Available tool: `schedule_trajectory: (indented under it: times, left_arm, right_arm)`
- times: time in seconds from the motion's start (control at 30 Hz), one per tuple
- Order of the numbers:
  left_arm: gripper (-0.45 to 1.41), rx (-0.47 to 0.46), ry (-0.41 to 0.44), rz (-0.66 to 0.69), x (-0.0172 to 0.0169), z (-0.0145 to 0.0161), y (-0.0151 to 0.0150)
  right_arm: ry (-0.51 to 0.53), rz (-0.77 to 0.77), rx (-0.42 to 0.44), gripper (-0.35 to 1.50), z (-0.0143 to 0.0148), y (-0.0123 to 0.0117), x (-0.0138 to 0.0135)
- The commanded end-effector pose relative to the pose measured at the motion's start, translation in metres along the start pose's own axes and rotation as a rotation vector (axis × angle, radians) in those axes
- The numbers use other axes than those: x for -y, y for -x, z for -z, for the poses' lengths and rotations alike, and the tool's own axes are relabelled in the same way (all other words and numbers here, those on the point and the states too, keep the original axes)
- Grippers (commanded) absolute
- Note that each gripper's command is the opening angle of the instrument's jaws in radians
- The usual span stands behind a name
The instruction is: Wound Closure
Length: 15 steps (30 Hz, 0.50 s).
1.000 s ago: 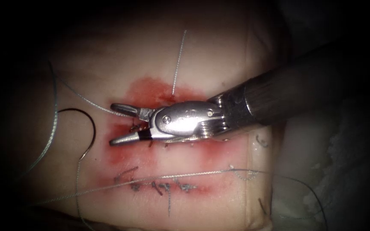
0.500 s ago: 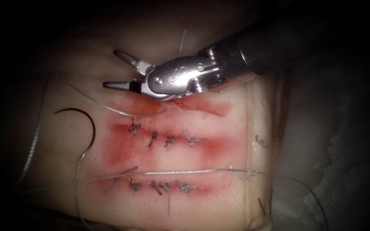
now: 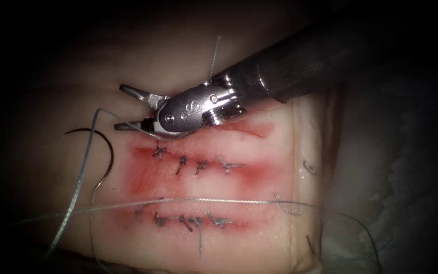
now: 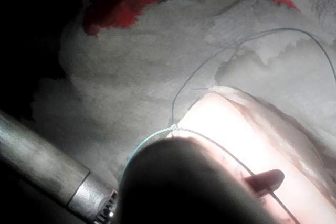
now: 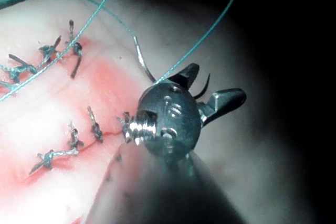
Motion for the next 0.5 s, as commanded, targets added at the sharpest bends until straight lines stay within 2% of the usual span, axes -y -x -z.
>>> schedule_trajectory:
  times: [0.03, 0.07, 0.1, 0.13, 0.17, 0.2, 0.23, 0.27, 0.3, 0.37, 0.4, 0.47, 0.5]
  left_arm:
    - [-0.45, 0.004, 0.037, -0.027, -0.001, 0.0011, 0.001]
    - [-0.45, 0.004, 0.037, -0.027, -0.001, 0.0011, 0.001]
    - [-0.45, 0.009, 0.052, -0.053, -0.0013, 0.0016, 0.0013]
    - [-0.45, 0.022, 0.107, -0.123, -0.0026, 0.0032, 0.002]
    - [-0.45, 0.025, 0.137, -0.116, -0.0032, 0.004, 0.0022]
    - [-0.45, 0.017, 0.216, -0.095, -0.0047, 0.0059, 0.0024]
    - [-0.45, 0.011, 0.247, -0.086, -0.0054, 0.0067, 0.0024]
    - [-0.45, -0.002, 0.316, -0.064, -0.007, 0.0089, 0.0018]
    - [-0.45, -0.002, 0.316, -0.064, -0.007, 0.0089, 0.0018]
    - [-0.45, -0.008, 0.382, -0.045, -0.0082, 0.0107, 0.0011]
    - [-0.45, -0.026, 0.443, -0.022, -0.0095, 0.0126, -0.0001]
    - [-0.45, -0.069, 0.48, -0.004, -0.0105, 0.0135, -0.0014]
    - [-0.45, -0.09, 0.494, 0.037, -0.0107, 0.0129, -0.0027]
  right_arm:
    - [0.097, 0.01, 0.039, 0.71, -0.0006, -0.0001, -0.0015]
    - [0.097, 0.01, 0.039, 0.71, -0.0006, -0.0001, -0.0015]
    - [0.141, 0.015, 0.057, 0.71, -0.0005, -0.0001, -0.002]
    - [0.236, 0.028, 0.11, 0.73, -0.0004, 0.0, -0.0031]
    - [0.277, 0.034, 0.133, 0.74, -0.0003, 0.0002, -0.0035]
    - [0.327, 0.041, 0.162, 0.81, -0.0002, 0.0007, -0.004]
    - [0.359, 0.05, 0.182, 0.83, -0.0001, 0.0012, -0.0042]
    - [0.409, 0.055, 0.213, 0.83, 0.0001, 0.0019, -0.0045]
    - [0.409, 0.055, 0.213, 0.83, 0.0001, 0.0019, -0.0045]
    - [0.446, 0.047, 0.239, 0.86, 0.0003, 0.0024, -0.0048]
    - [0.488, 0.04, 0.263, 0.96, 0.0004, 0.003, -0.005]
    - [0.514, 0.043, 0.288, 0.96, 0.0003, 0.0034, -0.0052]
    - [0.505, 0.036, 0.31, 0.96, 0.0001, 0.0037, -0.0051]
